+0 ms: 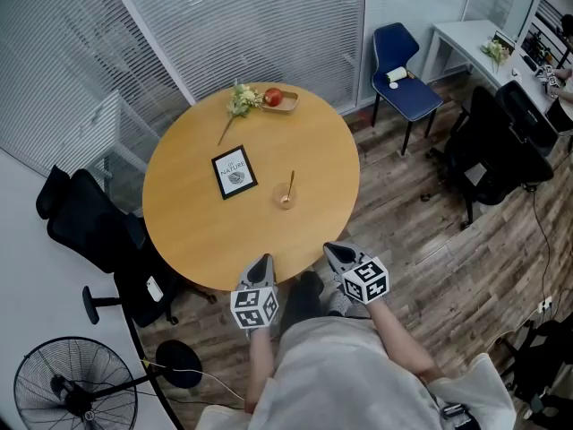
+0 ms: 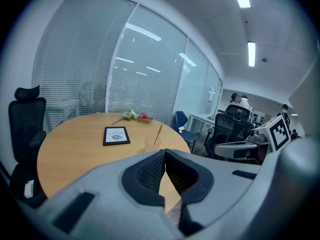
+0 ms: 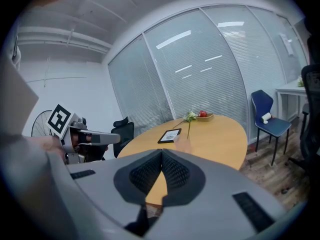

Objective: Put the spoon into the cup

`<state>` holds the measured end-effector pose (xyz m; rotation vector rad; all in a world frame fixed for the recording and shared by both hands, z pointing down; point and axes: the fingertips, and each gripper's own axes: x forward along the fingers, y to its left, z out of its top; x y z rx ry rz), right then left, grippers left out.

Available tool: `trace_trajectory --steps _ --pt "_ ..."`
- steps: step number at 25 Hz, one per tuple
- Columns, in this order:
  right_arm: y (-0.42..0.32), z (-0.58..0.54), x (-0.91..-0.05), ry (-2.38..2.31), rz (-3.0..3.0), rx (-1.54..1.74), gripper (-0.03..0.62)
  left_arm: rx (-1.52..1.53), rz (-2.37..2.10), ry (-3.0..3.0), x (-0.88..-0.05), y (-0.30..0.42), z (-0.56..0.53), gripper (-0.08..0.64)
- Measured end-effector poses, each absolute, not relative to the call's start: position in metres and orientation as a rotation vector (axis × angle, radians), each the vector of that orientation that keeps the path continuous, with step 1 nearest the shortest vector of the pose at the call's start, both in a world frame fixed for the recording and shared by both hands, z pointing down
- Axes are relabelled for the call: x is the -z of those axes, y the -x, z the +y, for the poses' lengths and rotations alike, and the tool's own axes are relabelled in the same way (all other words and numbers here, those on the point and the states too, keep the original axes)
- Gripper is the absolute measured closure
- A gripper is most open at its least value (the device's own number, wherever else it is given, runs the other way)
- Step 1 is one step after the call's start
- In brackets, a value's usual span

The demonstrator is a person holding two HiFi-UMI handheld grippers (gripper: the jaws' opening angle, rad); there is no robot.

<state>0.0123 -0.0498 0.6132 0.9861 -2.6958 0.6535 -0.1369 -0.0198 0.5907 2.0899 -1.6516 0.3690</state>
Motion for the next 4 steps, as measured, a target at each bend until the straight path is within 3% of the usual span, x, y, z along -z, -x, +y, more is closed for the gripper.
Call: trace_trajectory --steps 4 --pt "-0.0100 -0.0476 -0.6116 -0.981 -2.695 -0.650 0.595 -0.366 -1.655 -2.085 -0.5890 0.1398 -0.0169 0.551"
